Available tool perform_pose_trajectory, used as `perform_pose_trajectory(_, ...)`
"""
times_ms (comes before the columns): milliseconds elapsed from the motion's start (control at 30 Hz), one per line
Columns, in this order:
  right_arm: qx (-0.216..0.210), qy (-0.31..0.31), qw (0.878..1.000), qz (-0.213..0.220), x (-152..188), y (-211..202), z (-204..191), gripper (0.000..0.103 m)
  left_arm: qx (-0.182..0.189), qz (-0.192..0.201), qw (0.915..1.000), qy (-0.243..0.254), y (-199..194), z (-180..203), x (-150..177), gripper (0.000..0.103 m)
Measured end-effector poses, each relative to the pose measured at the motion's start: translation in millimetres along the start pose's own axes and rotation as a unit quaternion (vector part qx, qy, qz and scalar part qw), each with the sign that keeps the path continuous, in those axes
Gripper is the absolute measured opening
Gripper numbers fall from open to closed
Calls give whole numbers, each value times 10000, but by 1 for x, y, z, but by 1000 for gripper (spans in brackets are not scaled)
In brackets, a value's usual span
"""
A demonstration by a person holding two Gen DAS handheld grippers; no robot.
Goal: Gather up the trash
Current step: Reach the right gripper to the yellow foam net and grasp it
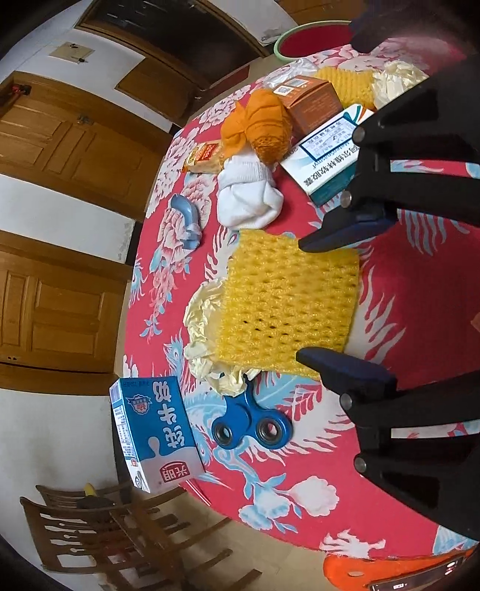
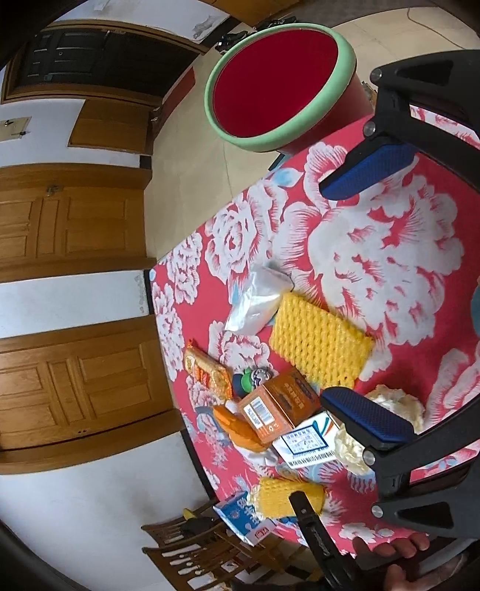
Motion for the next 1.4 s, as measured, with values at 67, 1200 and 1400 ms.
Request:
perform_pose_trajectory(67,3,50,10000,-82,2,5,-2,100,24,10,10000,13,0,1,0,55)
perform_pose_trajectory(1200,-794,583,9950,-161,4,14,-25,12,77,3,10000,13,-7,-4,4,53)
perform_pose_trajectory(1400,-933,618,9936,142,-9,-6,-19,12,-25,35,9999,-102,-10,-6,5,53)
Point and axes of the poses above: each gripper's, at about its wrist camera, not at the fingertips, and y roughly the way its jaws point, z to its right, x to its underside, the point moved 9 cm from there along y, roughly the way its jaws point, and after that the axes turned 12 degrees about z, right-handed, at the moved point
